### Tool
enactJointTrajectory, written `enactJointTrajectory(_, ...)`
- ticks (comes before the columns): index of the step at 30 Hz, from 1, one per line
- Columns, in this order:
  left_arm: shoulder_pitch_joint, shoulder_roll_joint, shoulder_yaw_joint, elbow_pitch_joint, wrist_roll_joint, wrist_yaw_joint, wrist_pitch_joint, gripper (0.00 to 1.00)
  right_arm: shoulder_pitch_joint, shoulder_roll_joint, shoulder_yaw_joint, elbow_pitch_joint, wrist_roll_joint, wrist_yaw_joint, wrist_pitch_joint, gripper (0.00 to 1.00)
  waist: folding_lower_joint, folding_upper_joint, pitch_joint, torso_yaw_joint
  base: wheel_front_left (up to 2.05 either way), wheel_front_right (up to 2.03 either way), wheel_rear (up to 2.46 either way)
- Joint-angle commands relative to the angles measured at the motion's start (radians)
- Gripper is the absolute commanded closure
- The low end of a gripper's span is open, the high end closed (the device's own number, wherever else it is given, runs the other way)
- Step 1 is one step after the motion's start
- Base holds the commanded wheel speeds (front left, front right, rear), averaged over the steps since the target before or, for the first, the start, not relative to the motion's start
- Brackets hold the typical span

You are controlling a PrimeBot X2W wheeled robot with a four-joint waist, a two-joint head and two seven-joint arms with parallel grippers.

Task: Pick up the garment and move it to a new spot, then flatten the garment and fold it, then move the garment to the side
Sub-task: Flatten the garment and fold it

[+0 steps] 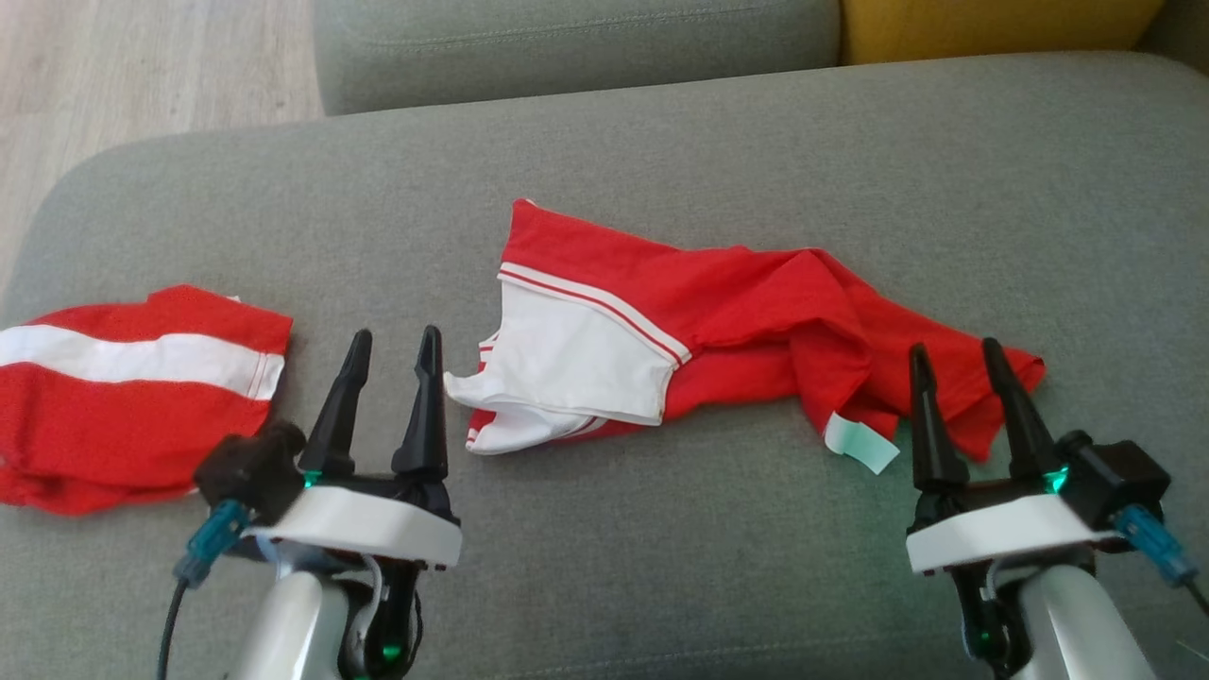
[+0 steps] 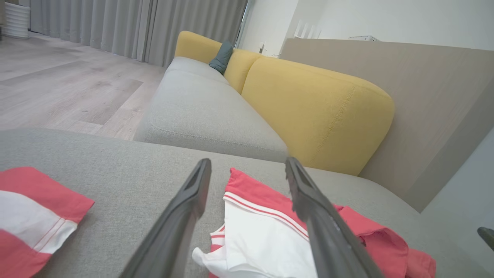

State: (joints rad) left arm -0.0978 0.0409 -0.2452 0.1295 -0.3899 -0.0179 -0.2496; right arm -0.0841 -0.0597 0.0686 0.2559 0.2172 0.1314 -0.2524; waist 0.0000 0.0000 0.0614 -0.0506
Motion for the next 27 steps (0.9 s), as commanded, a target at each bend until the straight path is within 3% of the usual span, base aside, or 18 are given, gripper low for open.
enactJointTrajectory(1,-0.022,0.009,0.033,-0.033,-0.001,-0.002,-0.012,0.0,-0.033,0.006,0.019,-0.044,-0.008,-0.001,-0.009,0.0,0.0,0.0,0.001,0.001,0.0,0.0,0.0)
enactJointTrajectory(16,-0.06,0.009,0.008,-0.015,0.023,-0.005,-0.012,0.0,-0.126,0.009,-0.025,0.087,0.052,-0.001,0.087,0.0,0.0,0.0,0.092,0.08,0.0,0.0,0.0)
enactJointTrajectory(27,-0.109,0.009,0.02,-0.007,0.025,-0.016,-0.012,0.0,-0.221,0.009,-0.024,0.249,0.039,-0.001,0.049,0.0,0.0,0.0,0.164,0.139,0.0,0.0,0.0)
